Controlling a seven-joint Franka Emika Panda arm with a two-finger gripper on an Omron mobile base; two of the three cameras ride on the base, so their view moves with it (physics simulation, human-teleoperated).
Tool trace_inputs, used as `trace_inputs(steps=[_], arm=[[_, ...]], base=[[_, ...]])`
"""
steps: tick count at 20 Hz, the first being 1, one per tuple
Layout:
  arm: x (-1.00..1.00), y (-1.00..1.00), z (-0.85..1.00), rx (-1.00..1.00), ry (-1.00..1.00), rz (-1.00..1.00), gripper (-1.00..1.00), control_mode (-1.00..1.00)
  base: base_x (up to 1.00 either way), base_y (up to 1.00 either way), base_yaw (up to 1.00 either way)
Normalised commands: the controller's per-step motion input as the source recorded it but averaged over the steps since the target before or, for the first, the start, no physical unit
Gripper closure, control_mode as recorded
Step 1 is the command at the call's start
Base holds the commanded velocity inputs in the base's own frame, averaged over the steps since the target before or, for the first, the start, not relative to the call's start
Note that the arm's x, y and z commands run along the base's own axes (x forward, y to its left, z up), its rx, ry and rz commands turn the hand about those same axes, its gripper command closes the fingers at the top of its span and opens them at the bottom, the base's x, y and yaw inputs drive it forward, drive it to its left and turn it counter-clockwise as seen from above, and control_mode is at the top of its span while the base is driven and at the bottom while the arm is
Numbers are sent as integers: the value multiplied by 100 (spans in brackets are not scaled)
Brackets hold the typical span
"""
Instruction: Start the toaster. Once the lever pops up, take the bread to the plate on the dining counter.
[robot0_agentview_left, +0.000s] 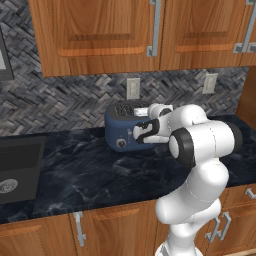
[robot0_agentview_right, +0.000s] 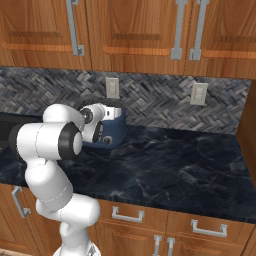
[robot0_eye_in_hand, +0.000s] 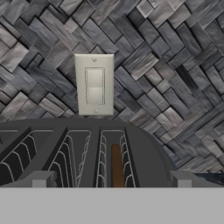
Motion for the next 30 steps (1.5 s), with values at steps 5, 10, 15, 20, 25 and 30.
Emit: trace_inputs(steps=[5,10,15,20,25,30], arm=[[0,0,0,0,0,0,-100,-100],[0,0,0,0,0,0,-100,-100],[0,0,0,0,0,0,-100,-100],[0,0,0,0,0,0,-100,-100],[0,0,0,0,0,0,-100,-100],[0,0,0,0,0,0,-100,-100]], base=[[0,0,0],[0,0,0],[0,0,0],[0,0,0],[0,0,0],[0,0,0]])
